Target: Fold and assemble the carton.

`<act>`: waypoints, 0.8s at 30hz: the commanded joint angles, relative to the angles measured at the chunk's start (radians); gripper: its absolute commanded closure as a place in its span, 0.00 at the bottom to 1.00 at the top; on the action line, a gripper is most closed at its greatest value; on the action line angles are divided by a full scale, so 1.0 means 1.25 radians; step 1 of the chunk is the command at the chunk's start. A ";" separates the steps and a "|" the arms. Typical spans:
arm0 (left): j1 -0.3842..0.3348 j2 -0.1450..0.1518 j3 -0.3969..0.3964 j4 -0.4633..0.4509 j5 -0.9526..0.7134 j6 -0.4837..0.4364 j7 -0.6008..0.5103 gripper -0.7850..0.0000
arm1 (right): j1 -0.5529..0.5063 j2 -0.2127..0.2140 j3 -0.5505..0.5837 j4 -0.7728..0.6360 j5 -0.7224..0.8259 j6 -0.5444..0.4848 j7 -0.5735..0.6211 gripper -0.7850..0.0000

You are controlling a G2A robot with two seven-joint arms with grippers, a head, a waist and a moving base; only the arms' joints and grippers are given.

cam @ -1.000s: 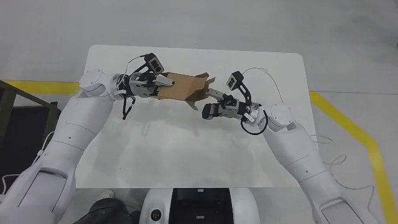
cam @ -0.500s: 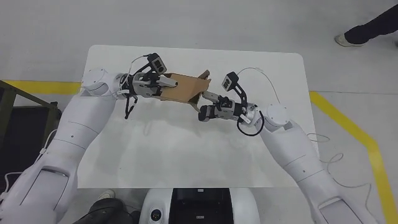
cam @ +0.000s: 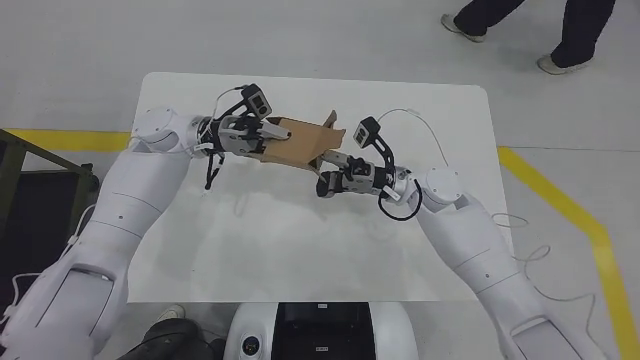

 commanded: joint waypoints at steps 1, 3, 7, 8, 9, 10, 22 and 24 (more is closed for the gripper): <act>-0.002 -0.001 0.000 0.001 0.001 0.001 0.000 1.00 | 0.001 -0.001 -0.002 0.000 -0.001 0.000 0.000 0.00; -0.003 -0.003 -0.001 0.002 0.003 0.000 0.000 1.00 | 0.002 -0.001 -0.004 0.001 -0.002 0.000 0.000 0.00; -0.005 -0.005 -0.002 0.005 0.009 0.003 -0.001 1.00 | 0.003 -0.003 -0.006 0.002 -0.005 0.000 -0.002 0.00; -0.006 -0.005 -0.002 0.004 0.013 0.004 -0.003 1.00 | 0.004 -0.003 -0.007 0.001 -0.005 0.001 -0.003 0.00; -0.006 -0.006 -0.001 0.005 0.016 0.006 -0.003 1.00 | 0.004 -0.003 -0.008 0.001 -0.005 0.001 -0.003 0.00; -0.007 -0.006 -0.001 0.004 0.020 0.008 -0.004 1.00 | 0.005 -0.004 -0.008 0.001 -0.006 0.001 -0.002 0.00; -0.004 -0.009 -0.006 0.007 0.047 0.005 -0.006 1.00 | 0.008 -0.007 -0.017 0.003 -0.021 0.007 -0.010 0.00; -0.003 -0.009 -0.008 0.007 0.048 0.005 -0.006 1.00 | 0.009 -0.007 -0.018 0.004 -0.022 0.009 -0.010 0.00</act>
